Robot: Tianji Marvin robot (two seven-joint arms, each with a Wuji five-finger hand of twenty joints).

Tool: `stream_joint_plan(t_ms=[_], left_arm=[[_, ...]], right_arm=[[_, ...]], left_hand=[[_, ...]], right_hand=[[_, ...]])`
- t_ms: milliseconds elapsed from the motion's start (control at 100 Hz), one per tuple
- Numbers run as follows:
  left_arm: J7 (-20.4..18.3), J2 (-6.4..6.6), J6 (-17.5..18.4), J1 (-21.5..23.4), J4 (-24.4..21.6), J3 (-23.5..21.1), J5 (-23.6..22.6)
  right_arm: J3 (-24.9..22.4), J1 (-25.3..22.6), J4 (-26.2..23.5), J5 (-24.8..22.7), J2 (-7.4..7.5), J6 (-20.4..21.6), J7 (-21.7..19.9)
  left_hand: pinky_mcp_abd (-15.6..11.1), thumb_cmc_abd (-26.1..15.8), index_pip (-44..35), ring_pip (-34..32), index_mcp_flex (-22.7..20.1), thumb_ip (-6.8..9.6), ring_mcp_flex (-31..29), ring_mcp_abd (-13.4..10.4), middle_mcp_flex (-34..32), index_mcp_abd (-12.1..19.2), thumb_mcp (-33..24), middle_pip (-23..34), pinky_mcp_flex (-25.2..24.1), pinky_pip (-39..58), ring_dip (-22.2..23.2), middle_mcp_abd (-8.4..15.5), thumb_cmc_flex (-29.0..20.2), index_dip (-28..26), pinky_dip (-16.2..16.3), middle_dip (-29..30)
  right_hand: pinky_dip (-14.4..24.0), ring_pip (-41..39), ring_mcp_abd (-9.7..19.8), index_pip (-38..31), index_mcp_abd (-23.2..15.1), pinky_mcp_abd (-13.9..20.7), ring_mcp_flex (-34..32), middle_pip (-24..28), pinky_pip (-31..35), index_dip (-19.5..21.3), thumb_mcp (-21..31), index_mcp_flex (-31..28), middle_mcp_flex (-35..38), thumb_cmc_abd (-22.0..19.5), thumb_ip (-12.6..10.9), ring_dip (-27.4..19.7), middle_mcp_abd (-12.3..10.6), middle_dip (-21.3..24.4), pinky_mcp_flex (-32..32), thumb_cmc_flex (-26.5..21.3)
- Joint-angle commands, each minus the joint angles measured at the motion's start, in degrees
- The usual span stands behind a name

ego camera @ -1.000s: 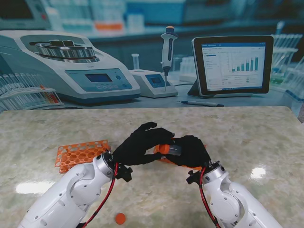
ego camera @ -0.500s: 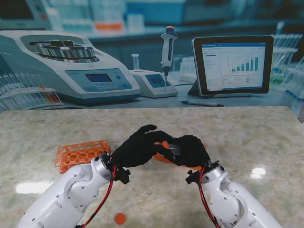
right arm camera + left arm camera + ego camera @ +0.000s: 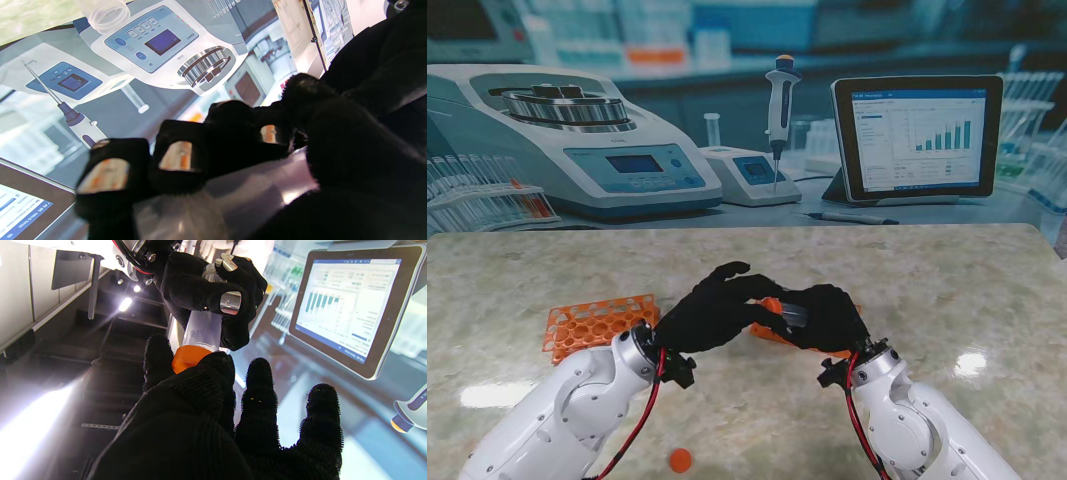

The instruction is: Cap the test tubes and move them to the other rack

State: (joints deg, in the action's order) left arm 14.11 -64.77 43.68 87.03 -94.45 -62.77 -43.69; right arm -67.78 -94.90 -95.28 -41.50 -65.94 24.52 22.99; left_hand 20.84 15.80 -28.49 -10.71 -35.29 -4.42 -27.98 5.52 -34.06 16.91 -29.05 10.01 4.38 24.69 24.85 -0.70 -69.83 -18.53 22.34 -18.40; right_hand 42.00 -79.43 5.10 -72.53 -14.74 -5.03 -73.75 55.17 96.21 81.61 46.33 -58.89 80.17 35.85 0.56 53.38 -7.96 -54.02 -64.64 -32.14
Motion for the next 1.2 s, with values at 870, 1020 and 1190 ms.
stream_joint_plan(t_ms=[870,1020,1190], left_arm=[[0.8,-0.17,-1.6,0.2,-1.7,-0.2,1.1],[1.0,-0.11,-2.5,0.0,-1.4,-0.2,0.8],[1.0,-0.16,-3.4,-0.8,-0.4,0.2,1.1]], right_arm=[[0.0,-0.6,-0.5,0.2,-0.17,0.2,-0.1],[-0.1,-0.6,-0.6,0.2,-0.16,0.3,-0.2],[-0.1,-0.6,-0.6,0.1,-0.16,0.3,-0.1]], left_hand=[[-1.2,-6.7,18.4,1.8,7.2,4.09,4.2,-0.8,6.0,-19.3,30.5,-2.9,-2.1,-2.5,-0.5,-1.4,11.2,9.5,0.3,1.2],[-0.9,-3.8,18.4,1.7,6.8,4.03,4.1,-0.6,5.8,-19.7,30.1,-3.0,-2.0,-2.8,-0.3,-1.7,13.8,9.6,0.5,1.1],[-0.7,-2.2,18.3,1.7,6.1,3.91,4.0,-0.4,5.5,-20.1,29.4,-3.0,-1.9,-3.2,-0.2,-2.0,14.4,9.6,0.6,1.0]], right_hand=[[0.1,-1.5,3.5,-2.9,-4.2,0.6,-1.9,-0.4,1.6,2.1,0.3,-0.7,1.0,-1.3,0.9,0.7,-0.2,-0.9,-0.9,-1.4],[0.1,-1.5,3.5,-2.9,-4.2,0.6,-1.9,-0.5,1.6,2.1,0.3,-0.7,1.0,-1.3,0.9,0.7,-0.3,-0.9,-0.9,-1.4],[0.1,-1.5,3.5,-2.9,-4.2,0.6,-1.9,-0.5,1.6,2.1,0.3,-0.7,1.0,-1.4,0.9,0.7,-0.3,-0.9,-0.9,-1.4]])
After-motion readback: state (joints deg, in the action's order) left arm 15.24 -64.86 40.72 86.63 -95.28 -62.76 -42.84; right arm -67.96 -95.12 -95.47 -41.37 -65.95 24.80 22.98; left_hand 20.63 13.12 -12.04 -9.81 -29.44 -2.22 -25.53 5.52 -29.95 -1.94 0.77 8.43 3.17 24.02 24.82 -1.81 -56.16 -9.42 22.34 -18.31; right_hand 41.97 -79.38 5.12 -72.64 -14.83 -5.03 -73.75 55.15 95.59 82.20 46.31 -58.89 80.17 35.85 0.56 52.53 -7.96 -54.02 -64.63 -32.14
